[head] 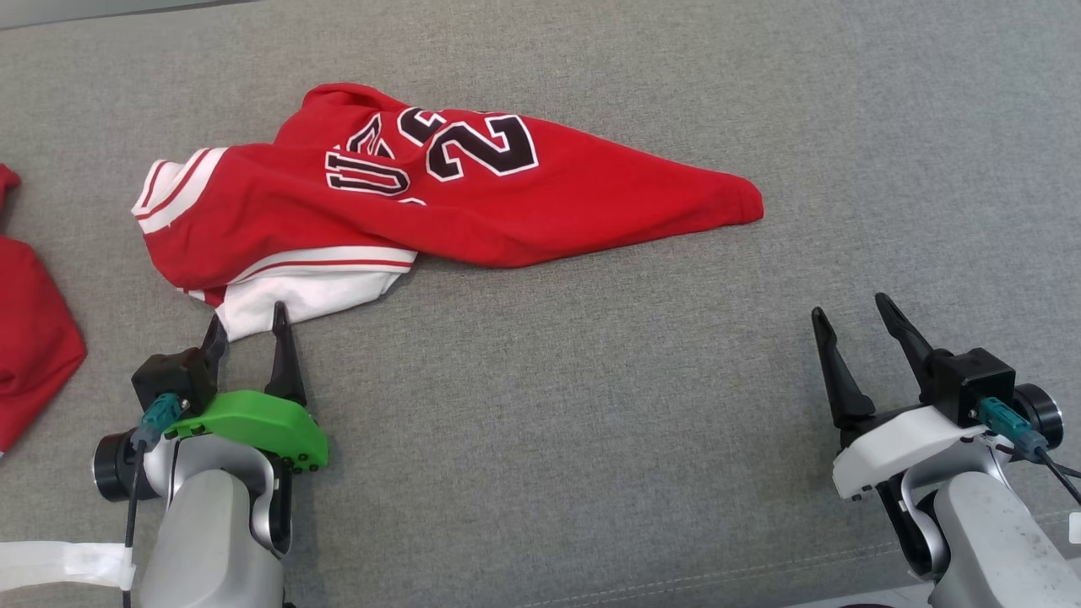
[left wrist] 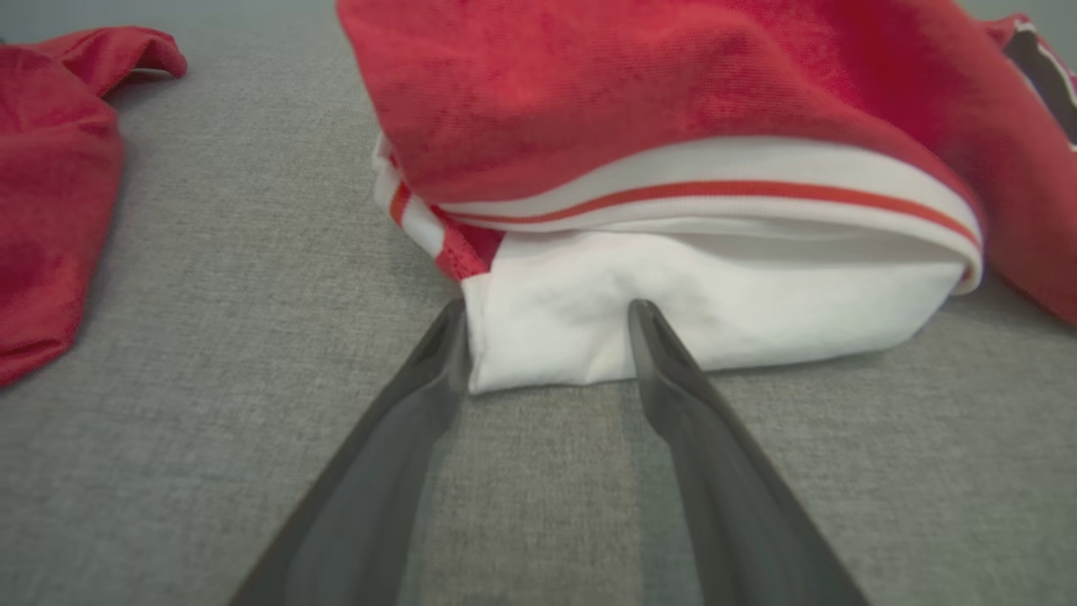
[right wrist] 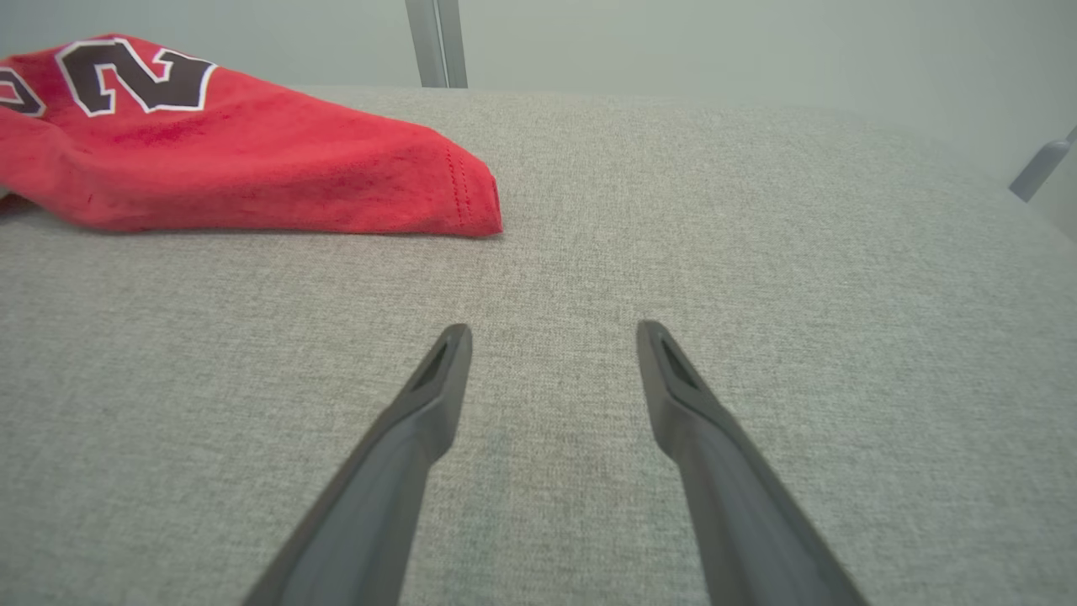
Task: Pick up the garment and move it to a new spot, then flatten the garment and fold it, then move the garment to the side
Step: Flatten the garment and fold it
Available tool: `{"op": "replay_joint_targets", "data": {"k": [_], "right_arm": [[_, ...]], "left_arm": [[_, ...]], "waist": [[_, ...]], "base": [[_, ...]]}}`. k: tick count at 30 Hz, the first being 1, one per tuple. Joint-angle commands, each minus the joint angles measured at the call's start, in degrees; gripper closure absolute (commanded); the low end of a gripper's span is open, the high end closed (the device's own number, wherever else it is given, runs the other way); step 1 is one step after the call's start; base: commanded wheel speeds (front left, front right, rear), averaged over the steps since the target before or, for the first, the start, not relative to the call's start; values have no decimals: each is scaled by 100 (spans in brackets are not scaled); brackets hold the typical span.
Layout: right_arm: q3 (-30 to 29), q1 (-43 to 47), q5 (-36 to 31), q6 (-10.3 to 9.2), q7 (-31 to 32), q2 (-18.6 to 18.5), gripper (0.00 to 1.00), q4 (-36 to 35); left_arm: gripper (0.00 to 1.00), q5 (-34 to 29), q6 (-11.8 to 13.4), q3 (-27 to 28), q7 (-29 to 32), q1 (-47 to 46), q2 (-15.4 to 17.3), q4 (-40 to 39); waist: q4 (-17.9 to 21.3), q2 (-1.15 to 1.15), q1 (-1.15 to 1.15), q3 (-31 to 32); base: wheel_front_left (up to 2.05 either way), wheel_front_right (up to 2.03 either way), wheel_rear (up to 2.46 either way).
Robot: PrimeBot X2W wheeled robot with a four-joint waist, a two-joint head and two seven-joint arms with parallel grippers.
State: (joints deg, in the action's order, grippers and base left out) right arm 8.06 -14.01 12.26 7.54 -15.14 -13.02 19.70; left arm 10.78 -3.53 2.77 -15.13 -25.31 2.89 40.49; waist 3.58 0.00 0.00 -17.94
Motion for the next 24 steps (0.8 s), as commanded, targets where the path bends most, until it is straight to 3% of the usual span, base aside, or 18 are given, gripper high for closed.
{"op": "replay_joint_targets", "data": {"k": [1, 2, 3, 4, 13, 24], "right_arm": [[-23, 36, 4, -10, -1, -3, 0, -13], [-28, 27, 7, -10, -1, 0, 0, -4], [-33, 16, 8, -10, -1, 9, 0, 3], [-37, 7, 9, -10, -1, 20, 0, 11], [-47, 129, 15, -10, -1, 88, 0, 77], [-77, 425, 59, -10, -1, 282, 0, 211]], "left_arm": [[50, -14, -22, 14, -2, -45, 8, -5], [64, 10, -45, 3, -2, -41, 7, -25], [86, 25, -57, -17, -2, -31, 8, -70], [100, 44, -70, -46, -2, -8, 8, -114], [100, 300, -142, -460, -2, 364, 7, -956], [100, 521, 4, -1186, -2, 779, 7, -2282]], "waist": [[8, 0, 0, -14], [5, 0, 0, -14], [-3, 0, 0, -11], [-16, 0, 0, -3], [-341, 0, 0, 296], [-1199, 0, 0, 878]], "base": [[0, 0, 0], [0, 0, 0], [0, 0, 0], [0, 0, 0], [0, 0, 0], [0, 0, 0]]}}
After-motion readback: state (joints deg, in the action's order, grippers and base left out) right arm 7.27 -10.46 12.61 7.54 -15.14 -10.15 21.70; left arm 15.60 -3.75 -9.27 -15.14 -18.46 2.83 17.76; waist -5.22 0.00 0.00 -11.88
